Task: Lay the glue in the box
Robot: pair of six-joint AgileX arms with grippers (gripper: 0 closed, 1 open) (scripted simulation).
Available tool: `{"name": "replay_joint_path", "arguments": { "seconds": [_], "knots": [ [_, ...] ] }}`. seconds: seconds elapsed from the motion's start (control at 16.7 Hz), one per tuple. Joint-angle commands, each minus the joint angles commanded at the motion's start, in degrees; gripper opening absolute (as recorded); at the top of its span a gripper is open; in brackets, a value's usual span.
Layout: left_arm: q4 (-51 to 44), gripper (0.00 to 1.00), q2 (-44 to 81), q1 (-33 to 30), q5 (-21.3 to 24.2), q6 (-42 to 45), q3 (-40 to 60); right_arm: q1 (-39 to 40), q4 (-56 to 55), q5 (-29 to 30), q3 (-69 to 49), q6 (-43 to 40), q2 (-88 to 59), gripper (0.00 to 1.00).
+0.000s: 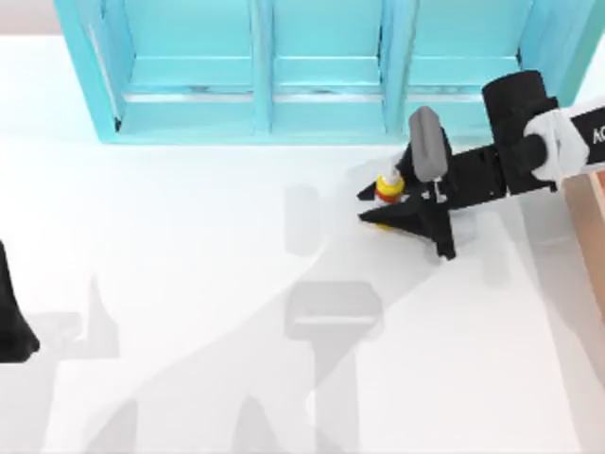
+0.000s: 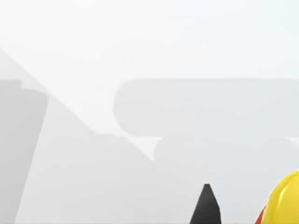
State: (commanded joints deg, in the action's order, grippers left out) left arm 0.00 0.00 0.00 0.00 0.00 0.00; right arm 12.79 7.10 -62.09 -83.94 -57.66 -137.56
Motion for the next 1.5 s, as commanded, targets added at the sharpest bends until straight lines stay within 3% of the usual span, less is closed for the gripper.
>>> {"name": "replay_joint_path", "arguments": {
  "seconds": [0.6,1.14,1.5],
  "knots": [
    [0.0,1.00,0.0,0.0,0.0,0.0,0.0,-0.2,0.2,0.0,-0.1,0.0,0.2,0.00],
    [0.0,1.00,0.0,0.0,0.0,0.0,0.0,-0.3,16.6,-0.2,-5.4,-0.1,10.7,0.00],
    [0.0,1.00,0.0,0.0,0.0,0.0,0.0,-0.3,17.3,-0.2,-5.7,-0.2,11.4,0.00]
  ]
}}
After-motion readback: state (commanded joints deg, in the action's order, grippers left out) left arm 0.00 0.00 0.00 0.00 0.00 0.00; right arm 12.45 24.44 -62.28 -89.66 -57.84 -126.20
